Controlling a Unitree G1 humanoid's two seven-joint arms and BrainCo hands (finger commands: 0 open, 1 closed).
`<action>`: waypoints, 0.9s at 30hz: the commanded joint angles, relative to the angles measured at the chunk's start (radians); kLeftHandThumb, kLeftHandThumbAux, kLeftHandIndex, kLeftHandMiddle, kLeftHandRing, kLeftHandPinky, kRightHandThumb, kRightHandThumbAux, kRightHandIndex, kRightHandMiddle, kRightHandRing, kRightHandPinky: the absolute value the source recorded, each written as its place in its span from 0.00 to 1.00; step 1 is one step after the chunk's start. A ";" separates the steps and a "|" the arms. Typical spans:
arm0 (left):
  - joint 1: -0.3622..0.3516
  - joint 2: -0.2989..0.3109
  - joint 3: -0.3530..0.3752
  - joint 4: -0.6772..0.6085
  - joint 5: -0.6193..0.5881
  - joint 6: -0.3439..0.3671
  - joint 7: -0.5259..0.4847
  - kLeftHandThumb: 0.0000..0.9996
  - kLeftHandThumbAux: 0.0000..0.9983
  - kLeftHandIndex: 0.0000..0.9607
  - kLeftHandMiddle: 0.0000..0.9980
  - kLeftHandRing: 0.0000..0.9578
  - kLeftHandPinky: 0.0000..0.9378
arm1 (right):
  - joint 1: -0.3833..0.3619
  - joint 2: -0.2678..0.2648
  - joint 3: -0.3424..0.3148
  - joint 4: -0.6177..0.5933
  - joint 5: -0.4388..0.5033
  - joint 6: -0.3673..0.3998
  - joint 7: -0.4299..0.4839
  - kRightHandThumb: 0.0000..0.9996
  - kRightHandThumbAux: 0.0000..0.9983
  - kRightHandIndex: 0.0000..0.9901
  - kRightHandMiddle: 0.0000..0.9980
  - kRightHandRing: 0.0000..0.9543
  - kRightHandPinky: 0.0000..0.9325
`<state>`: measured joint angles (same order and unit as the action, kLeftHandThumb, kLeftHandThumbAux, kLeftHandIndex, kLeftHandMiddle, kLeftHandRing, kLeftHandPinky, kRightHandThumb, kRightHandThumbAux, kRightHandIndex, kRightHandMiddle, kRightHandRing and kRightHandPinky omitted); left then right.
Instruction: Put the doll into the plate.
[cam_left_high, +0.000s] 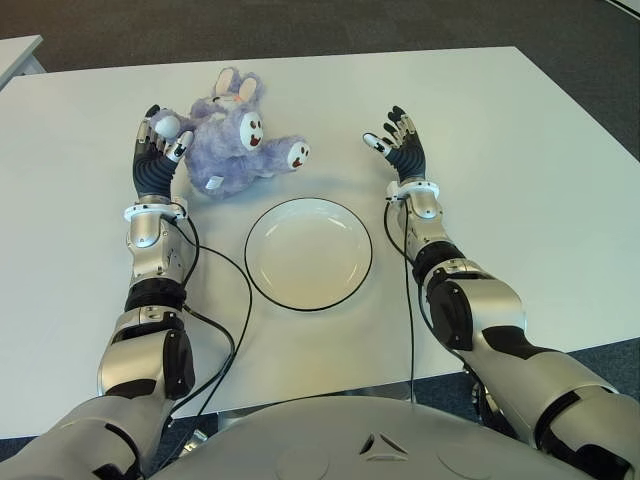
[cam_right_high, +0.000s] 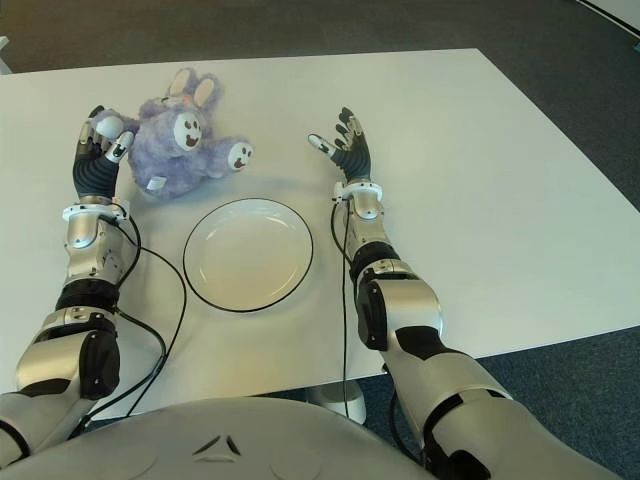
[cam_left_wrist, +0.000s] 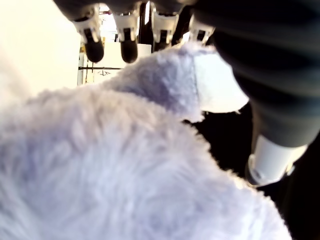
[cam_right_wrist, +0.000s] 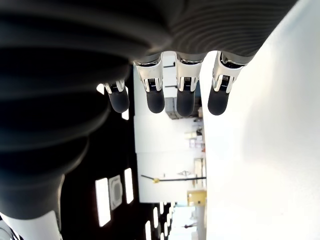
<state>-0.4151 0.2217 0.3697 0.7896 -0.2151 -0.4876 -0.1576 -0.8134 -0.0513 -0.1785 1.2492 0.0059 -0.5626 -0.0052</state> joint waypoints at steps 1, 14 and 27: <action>0.059 -0.033 -0.005 0.054 -0.005 0.018 0.012 0.10 0.66 0.00 0.08 0.07 0.05 | 0.041 0.014 -0.001 0.028 0.001 0.019 -0.004 0.03 0.73 0.04 0.07 0.08 0.11; 0.047 -0.034 -0.006 0.047 -0.007 0.027 0.008 0.12 0.62 0.00 0.07 0.06 0.04 | 0.039 0.014 -0.003 0.029 0.003 0.020 -0.002 0.03 0.73 0.04 0.07 0.08 0.10; 0.032 -0.031 -0.015 0.045 0.008 0.028 0.023 0.10 0.64 0.00 0.08 0.06 0.02 | 0.040 0.013 -0.004 0.028 0.004 0.019 0.000 0.03 0.73 0.03 0.07 0.08 0.10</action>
<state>-0.4292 0.2216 0.3655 0.7914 -0.2102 -0.4718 -0.1507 -0.8137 -0.0528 -0.1789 1.2496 0.0062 -0.5627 -0.0057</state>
